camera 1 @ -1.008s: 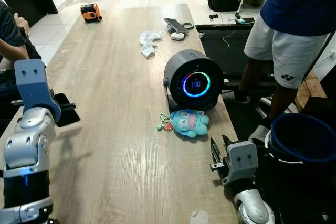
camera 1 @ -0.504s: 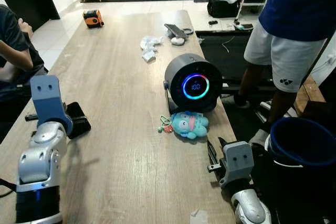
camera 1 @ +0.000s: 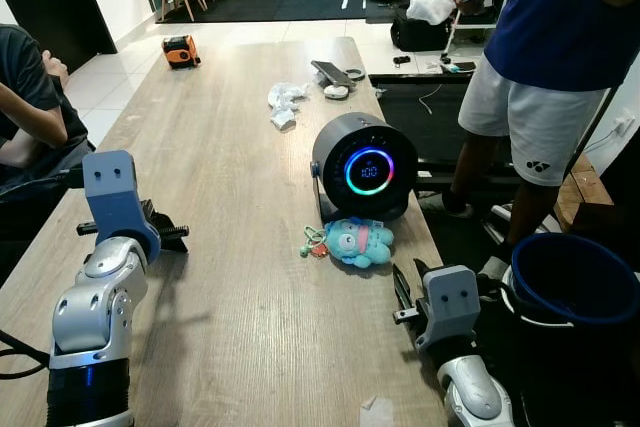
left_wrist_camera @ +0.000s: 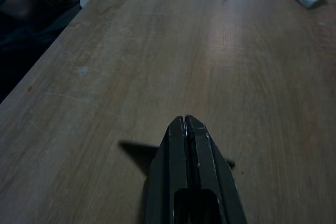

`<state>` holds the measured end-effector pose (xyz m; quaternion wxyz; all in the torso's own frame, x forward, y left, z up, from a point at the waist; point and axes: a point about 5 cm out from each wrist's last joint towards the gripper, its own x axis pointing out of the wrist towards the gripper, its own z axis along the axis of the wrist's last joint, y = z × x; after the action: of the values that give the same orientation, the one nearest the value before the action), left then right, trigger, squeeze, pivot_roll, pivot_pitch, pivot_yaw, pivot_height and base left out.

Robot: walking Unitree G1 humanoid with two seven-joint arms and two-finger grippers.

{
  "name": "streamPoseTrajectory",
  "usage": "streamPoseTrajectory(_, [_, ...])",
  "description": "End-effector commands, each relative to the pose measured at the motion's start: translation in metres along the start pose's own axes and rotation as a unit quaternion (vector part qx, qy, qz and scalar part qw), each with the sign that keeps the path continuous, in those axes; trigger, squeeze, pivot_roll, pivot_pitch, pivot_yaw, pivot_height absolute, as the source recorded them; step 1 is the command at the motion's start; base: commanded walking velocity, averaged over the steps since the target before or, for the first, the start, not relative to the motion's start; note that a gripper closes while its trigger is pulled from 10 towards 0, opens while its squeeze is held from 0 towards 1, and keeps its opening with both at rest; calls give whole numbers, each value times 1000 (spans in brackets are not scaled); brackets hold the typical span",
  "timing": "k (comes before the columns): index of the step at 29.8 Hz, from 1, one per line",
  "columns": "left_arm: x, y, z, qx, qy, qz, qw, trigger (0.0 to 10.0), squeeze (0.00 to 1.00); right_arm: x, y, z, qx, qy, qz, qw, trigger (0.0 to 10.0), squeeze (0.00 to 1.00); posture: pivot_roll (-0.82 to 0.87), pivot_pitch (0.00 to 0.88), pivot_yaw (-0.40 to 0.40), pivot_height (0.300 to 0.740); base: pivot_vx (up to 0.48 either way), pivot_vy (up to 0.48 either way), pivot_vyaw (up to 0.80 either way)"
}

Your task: Hang keys on a hook

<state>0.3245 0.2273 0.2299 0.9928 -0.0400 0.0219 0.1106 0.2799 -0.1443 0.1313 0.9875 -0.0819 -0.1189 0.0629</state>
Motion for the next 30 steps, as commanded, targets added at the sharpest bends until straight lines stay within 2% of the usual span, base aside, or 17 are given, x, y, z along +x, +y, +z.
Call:
streamPoseTrajectory(1, [-1,-2,-6,1,12,-6,1000,10000,0,-3,2,-7,3,11,-6,1000,10000,0,68,135,157,740,0,0,0])
streamPoseTrajectory(5, [2,-6,-1,5,10,-18,1000,10000,0,-6,9,-10,10,13,-12,1000,10000,0,72,130,185,740,0,0,0])
streamPoseTrajectory(10, [5,-9,1,-10,6,-24,1000,10000,0,-7,8,-11,9,13,-16,1000,10000,0,66,130,185,740,0,0,0])
streamPoseTrajectory(17, [3,-16,-2,-31,6,-25,999,10000,0,-5,-1,-9,-5,10,-10,1000,10000,0,48,128,142,740,0,0,0])
streamPoseTrajectory(26, [2,-19,-1,-54,-3,-25,998,10000,0,3,-1,-5,-17,0,6,1000,10000,0,23,118,100,740,0,0,0])
streamPoseTrajectory(30, [2,-34,5,-80,-23,-48,995,10000,0,9,-6,1,-30,-10,15,999,10000,0,6,108,82,740,0,0,0])
